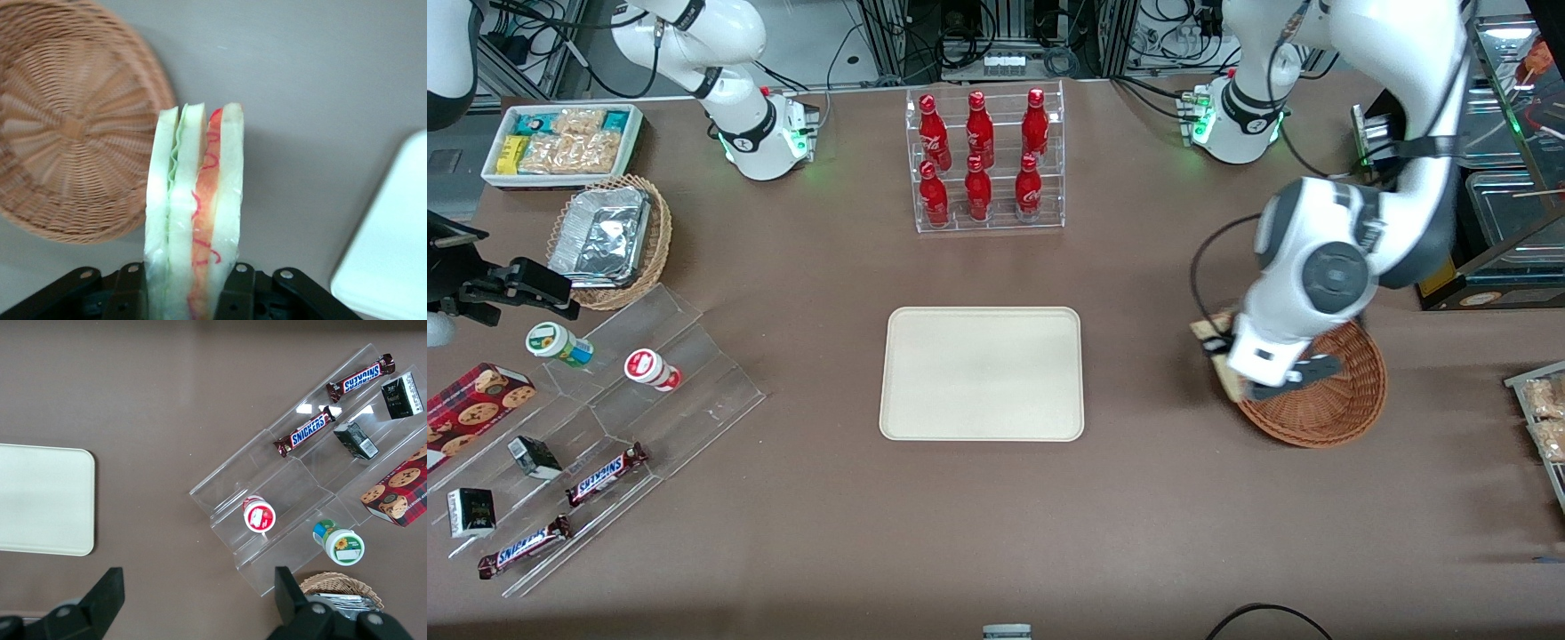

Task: Place sandwich from basket to tray
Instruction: 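Carry the sandwich with the left gripper over the cream tray and lower it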

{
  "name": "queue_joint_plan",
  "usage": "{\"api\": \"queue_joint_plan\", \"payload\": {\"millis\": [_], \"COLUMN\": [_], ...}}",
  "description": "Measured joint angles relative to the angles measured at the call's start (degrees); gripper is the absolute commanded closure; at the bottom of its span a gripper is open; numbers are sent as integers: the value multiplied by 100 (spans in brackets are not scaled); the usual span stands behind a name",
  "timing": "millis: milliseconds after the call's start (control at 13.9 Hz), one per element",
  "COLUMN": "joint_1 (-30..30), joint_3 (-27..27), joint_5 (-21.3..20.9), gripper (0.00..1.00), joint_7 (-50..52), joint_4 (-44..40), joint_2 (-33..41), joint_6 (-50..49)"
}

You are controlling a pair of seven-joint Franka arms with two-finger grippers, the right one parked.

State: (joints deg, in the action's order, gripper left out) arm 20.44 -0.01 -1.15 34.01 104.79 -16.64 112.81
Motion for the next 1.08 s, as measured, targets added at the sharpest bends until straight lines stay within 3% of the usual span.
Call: {"api": "queue_joint_plan", "payload": {"millis": [288, 577, 1081], "joint_1": [782, 880, 1224], "joint_3": [-92, -503, -667], "joint_5": [33, 179, 241], "gripper": [71, 71, 71], "joint_7": [-82, -462, -530], "joint_4": [-765, -1570, -1860], "joint_2": [-922, -1764, -2457], "joint_6": [35, 110, 931]}}
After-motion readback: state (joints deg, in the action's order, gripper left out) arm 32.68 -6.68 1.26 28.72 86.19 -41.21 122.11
